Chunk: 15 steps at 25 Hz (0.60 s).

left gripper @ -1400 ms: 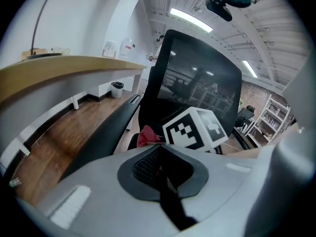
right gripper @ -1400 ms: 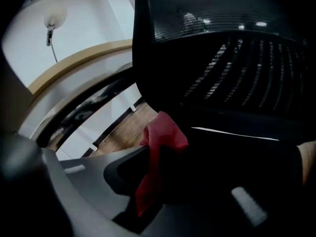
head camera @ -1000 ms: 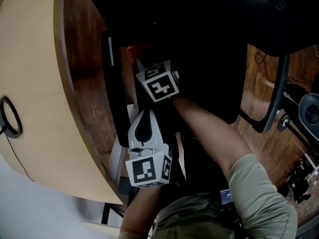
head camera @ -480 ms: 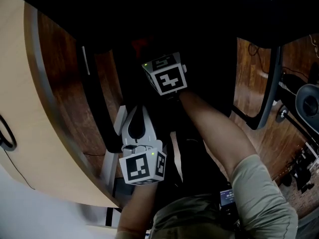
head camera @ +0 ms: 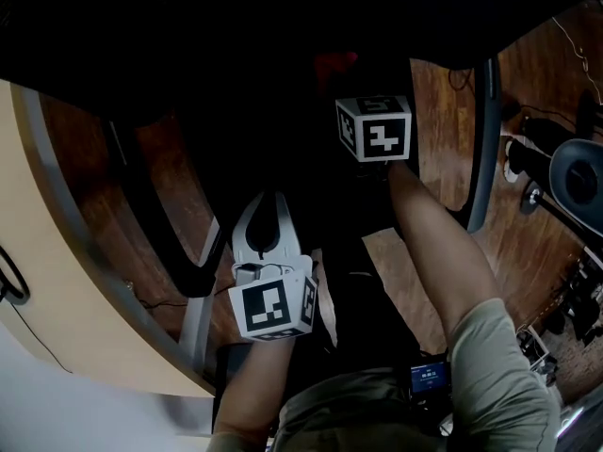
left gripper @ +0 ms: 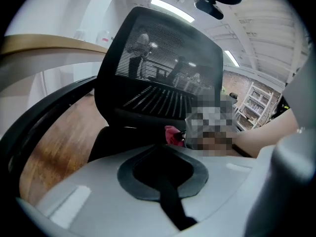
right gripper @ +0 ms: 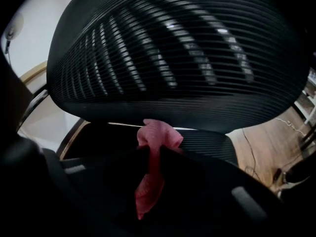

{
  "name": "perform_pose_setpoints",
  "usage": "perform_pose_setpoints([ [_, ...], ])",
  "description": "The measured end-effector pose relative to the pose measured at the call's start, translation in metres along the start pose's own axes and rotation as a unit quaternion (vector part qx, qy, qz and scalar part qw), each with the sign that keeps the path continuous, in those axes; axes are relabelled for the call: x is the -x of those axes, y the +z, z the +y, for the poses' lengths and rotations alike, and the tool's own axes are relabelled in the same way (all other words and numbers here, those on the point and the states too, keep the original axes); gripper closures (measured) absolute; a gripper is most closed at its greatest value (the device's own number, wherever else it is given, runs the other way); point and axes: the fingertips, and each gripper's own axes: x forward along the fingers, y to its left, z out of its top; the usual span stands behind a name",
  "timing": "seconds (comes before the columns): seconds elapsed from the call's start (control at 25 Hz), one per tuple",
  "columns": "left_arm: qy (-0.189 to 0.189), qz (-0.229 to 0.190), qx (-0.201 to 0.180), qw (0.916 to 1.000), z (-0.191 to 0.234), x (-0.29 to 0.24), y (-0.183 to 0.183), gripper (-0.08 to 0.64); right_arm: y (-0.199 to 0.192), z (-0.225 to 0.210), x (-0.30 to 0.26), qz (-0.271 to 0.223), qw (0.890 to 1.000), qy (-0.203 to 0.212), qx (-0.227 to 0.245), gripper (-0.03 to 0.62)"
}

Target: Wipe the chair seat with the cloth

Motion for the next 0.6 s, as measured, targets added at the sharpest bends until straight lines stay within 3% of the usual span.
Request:
perform_pose_setpoints([
  [0.2,-0.015,0.019,-0.022,0.9995,-0.027,-0.009,-0.017,0.555,-0.012,-0.064,0.022,-0.001,0.998,-0.049,-0.048,0.526],
  [0.4,-0.035,0.026,-0.043,0.9981,-0.057,-0.020,-0.032,0.555,-0.034,-0.122,0.039,-0.003,0.988,-0.101,-0.115,0.526],
  [0.6,-0.038,0.041,-0.059,0.9966,-0.067,-0.022,-0.047,0.555,-0.052,-0.142,0.042,-0.002,0.984,-0.121,-0.133,0.526],
])
